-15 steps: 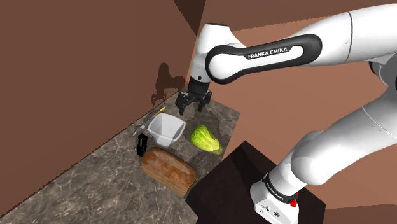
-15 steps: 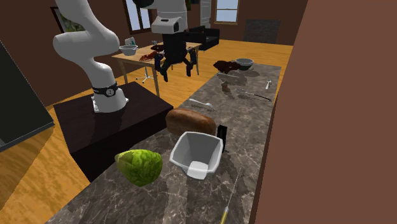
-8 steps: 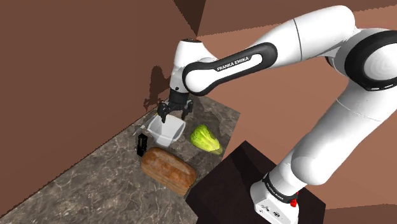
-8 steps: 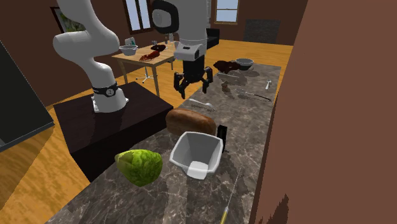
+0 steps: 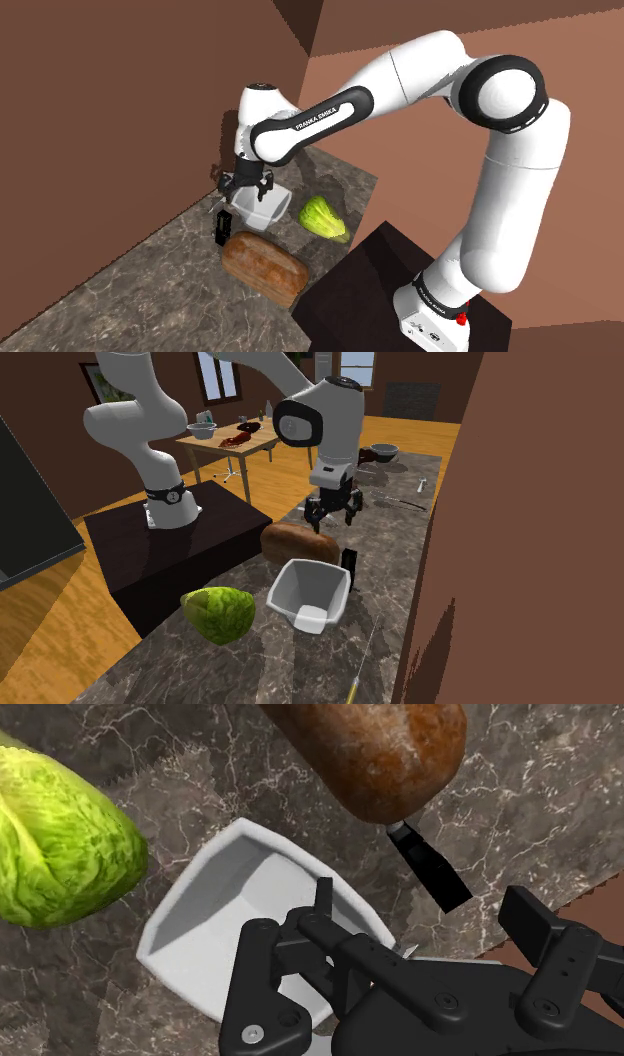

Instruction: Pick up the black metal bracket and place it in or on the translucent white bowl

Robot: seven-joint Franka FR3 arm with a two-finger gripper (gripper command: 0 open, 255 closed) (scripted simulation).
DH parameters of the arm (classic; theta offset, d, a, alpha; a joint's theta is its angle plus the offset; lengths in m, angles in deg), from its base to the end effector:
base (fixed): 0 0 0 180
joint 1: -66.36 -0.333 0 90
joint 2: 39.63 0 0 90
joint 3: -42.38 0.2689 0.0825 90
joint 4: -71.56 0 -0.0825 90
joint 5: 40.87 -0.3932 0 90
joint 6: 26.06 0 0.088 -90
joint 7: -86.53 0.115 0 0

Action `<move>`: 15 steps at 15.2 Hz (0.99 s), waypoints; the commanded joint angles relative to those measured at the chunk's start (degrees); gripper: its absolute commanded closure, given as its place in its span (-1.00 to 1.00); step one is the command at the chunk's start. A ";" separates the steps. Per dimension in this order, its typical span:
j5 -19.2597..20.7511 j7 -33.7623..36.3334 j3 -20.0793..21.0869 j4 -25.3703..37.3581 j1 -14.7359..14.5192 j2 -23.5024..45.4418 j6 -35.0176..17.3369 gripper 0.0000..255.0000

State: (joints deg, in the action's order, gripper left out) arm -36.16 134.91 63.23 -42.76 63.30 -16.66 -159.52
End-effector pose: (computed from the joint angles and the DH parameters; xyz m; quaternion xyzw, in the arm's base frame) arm 0.5411 0.2395 0.2098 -0.9798 0.1950 0.0393 0.0217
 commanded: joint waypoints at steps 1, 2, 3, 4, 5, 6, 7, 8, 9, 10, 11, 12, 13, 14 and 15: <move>1.19 2.33 -0.77 4.13 -1.58 4.84 -0.39 -1.00; 1.60 3.19 -1.22 6.30 -2.28 7.17 -0.43 -1.00; 1.95 3.98 -1.65 8.56 -2.98 9.51 -0.40 -1.00; 2.24 4.71 -2.07 10.91 -3.66 11.86 -0.29 -1.00; 2.41 5.19 -2.38 12.68 -4.16 13.56 -0.17 -1.00; 2.54 5.28 -2.52 12.65 -4.31 14.07 -0.70 -1.00; 2.69 5.37 -2.65 12.63 -4.45 14.58 -1.23 -1.00; 2.84 5.46 -2.78 12.62 -4.58 15.10 -1.76 -1.00; 2.99 5.55 -2.91 12.63 -4.72 15.63 -2.27 -1.00; 3.14 5.64 -3.04 12.65 -4.86 16.17 -2.79 -1.00; 3.29 5.74 -3.18 12.68 -5.00 16.71 -3.29 -1.00; 3.44 5.83 -3.31 12.73 -5.15 17.26 -3.79 -1.00; 3.52 5.88 -3.39 12.75 -5.23 17.57 -4.09 -1.00; 3.52 5.88 -3.39 12.76 -5.23 17.57 -4.08 -1.00; 3.52 5.88 -3.39 12.76 -5.23 17.58 -4.08 -1.00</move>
State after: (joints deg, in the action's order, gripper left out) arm -32.68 140.77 59.87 -30.07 58.11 0.76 -163.49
